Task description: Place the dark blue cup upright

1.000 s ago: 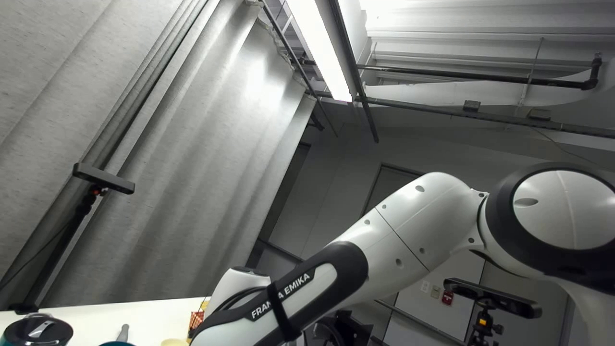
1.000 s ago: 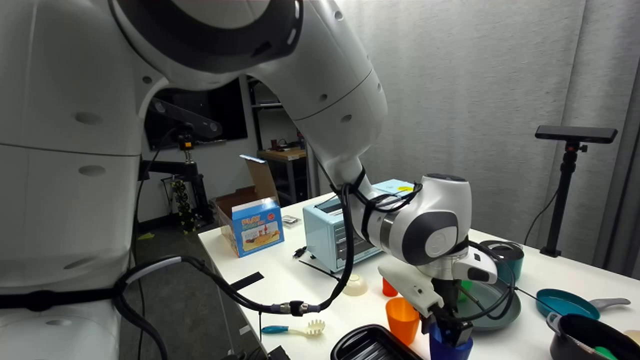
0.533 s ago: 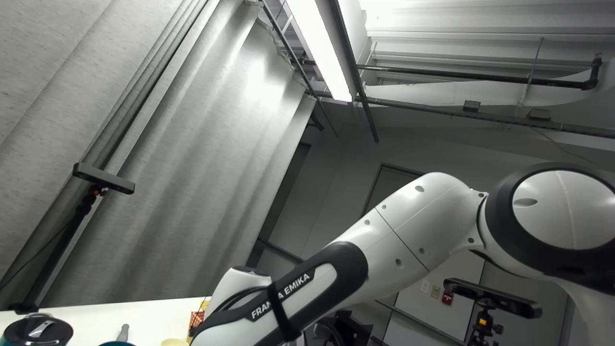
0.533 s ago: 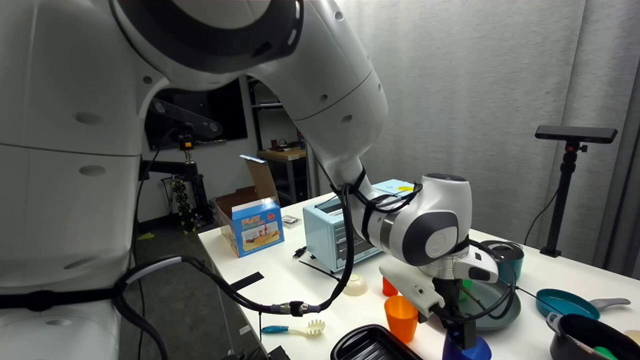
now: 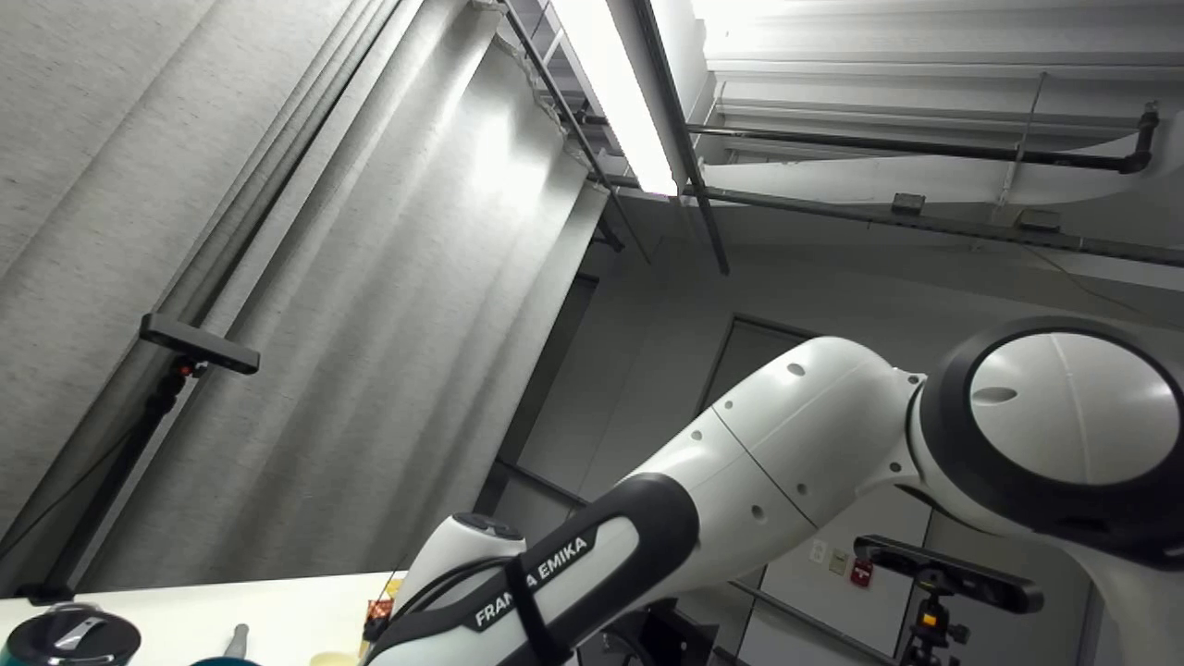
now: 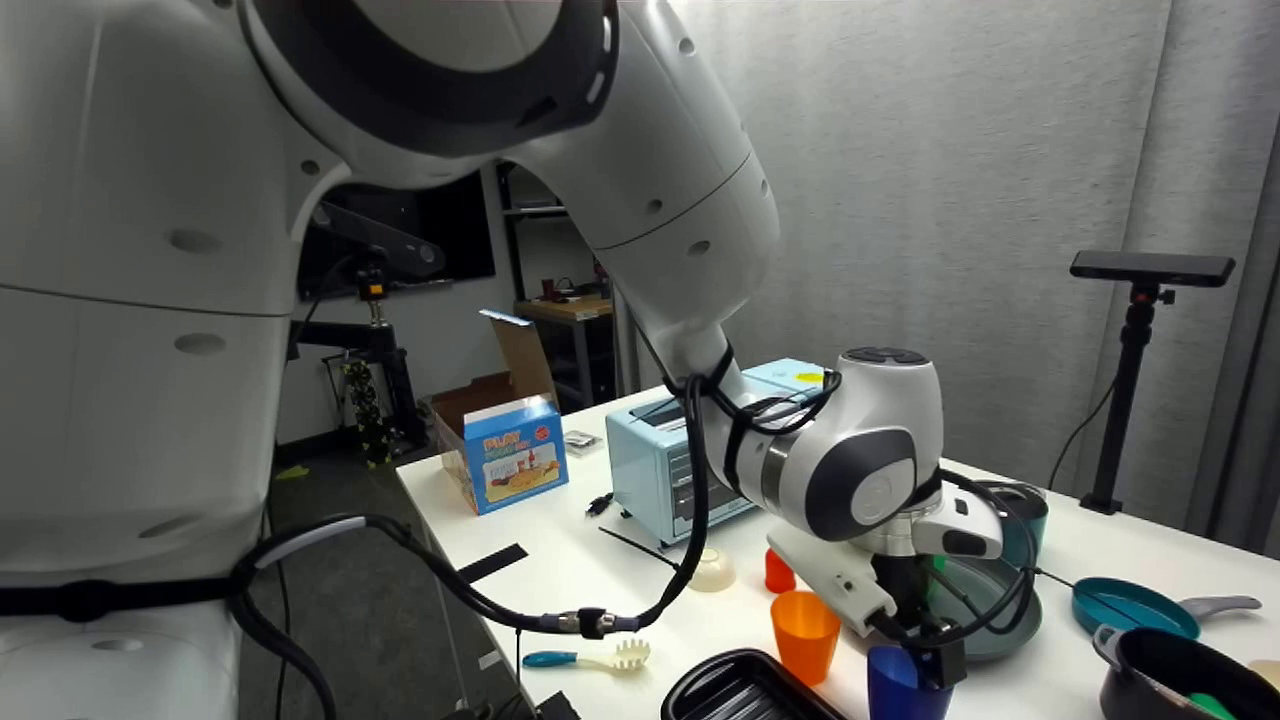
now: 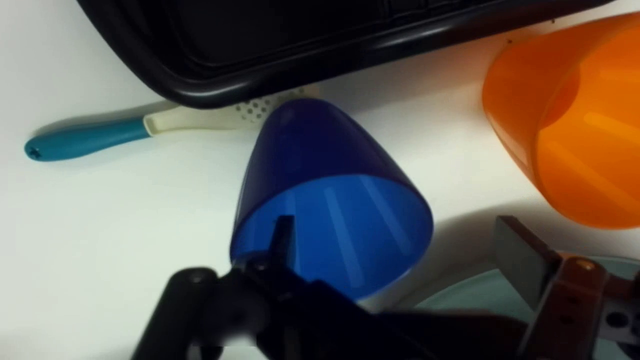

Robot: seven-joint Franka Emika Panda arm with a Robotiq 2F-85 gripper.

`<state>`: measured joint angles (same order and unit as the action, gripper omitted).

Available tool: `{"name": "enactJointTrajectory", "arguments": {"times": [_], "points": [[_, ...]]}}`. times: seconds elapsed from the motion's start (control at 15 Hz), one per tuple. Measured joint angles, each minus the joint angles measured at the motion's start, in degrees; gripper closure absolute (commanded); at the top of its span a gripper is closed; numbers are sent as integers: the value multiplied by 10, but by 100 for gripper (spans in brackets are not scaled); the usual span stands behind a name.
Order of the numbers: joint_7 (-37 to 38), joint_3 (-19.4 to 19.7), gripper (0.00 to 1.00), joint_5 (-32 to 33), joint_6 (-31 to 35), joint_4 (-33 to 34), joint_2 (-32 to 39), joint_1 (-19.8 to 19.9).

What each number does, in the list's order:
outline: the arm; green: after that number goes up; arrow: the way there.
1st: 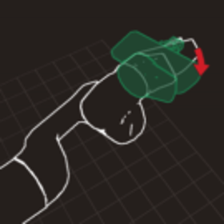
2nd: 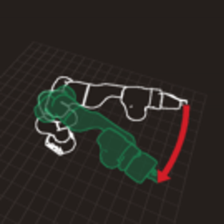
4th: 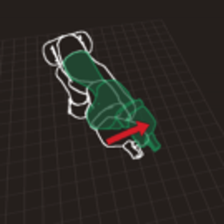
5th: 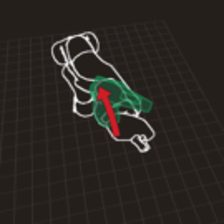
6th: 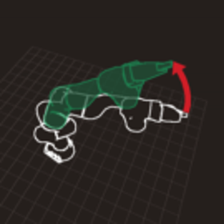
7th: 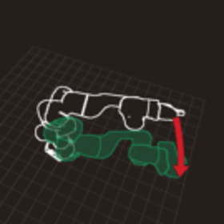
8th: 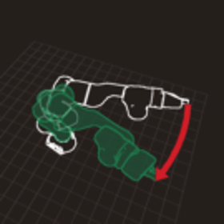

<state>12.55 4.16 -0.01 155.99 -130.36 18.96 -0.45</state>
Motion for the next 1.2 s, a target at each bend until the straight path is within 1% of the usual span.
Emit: {"name": "enactJointTrajectory", "arguments": {"times": [0.33, 0.67, 0.73, 0.8, 0.87, 0.93, 1.0, 1.13, 1.2], "points": [[23, 12, 0, 0, 48, 10, 16, -13], [38, 27, 0, 0, 65, 18, 31, -26], [39, 30, 2, 0, 65, 18, 31, -28], [40, 33, 26, 0, 65, 18, 32, -30], [41, 36, 27, 0, 65, 18, 32, -32], [43, 40, 31, 0, 65, 18, 32, -35], [46, 45, 40, 0, 65, 17, 32, -39], [54, 56, 55, 1, 65, 15, 32, -48], [61, 62, 63, 3, 65, 14, 32, -52]]}}
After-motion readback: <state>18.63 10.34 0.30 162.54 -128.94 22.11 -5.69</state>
